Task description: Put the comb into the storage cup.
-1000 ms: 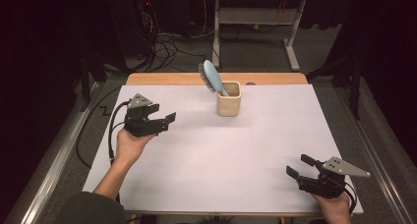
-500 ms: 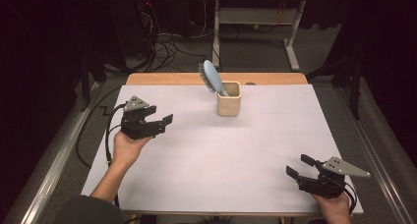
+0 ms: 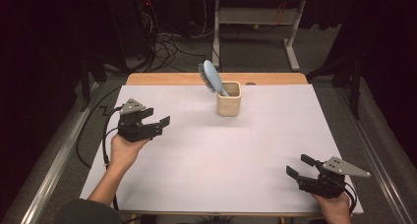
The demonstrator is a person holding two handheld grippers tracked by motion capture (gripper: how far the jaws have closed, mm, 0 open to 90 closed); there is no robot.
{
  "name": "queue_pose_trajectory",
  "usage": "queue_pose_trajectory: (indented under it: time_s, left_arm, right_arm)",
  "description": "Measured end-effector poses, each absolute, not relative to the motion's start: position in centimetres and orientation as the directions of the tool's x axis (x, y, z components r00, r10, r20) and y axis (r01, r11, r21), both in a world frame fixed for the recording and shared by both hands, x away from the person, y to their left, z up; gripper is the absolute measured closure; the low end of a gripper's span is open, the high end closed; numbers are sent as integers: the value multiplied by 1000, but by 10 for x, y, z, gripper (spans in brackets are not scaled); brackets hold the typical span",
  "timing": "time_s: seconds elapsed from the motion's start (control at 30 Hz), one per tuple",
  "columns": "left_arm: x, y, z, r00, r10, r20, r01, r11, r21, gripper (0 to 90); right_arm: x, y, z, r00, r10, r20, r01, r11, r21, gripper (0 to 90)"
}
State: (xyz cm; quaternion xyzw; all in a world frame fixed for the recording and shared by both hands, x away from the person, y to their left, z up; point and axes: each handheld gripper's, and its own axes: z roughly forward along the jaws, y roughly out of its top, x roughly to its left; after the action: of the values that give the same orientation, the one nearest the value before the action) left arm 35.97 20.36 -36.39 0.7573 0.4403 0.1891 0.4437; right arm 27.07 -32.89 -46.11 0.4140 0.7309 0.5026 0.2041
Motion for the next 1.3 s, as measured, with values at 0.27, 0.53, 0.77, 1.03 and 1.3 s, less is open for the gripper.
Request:
queue_pose_trajectory:
  time_s: [0.27, 0.53, 0.77, 1.03, 1.3]
  left_arm:
    - [354, 207, -365, 538, 837, -104, 492, -211, 844, 300]
    - [350, 211, -367, 531, 840, -110, 493, -200, 847, 300]
    - [347, 215, -368, 531, 839, -120, 489, -187, 852, 308]
    - [341, 219, -370, 523, 842, -128, 486, -172, 857, 308]
    - [336, 225, -375, 520, 844, -134, 485, -162, 859, 314]
  right_arm:
    - [271, -329, -461, -574, 810, 118, 400, 152, 904, 248]
    - [271, -329, -461, -573, 811, 118, 401, 152, 903, 248]
    - [271, -329, -461, -574, 811, 117, 399, 152, 904, 248]
    - [271, -329, -461, -575, 810, 118, 398, 151, 905, 248]
    - [270, -329, -461, -574, 810, 118, 398, 151, 905, 248]
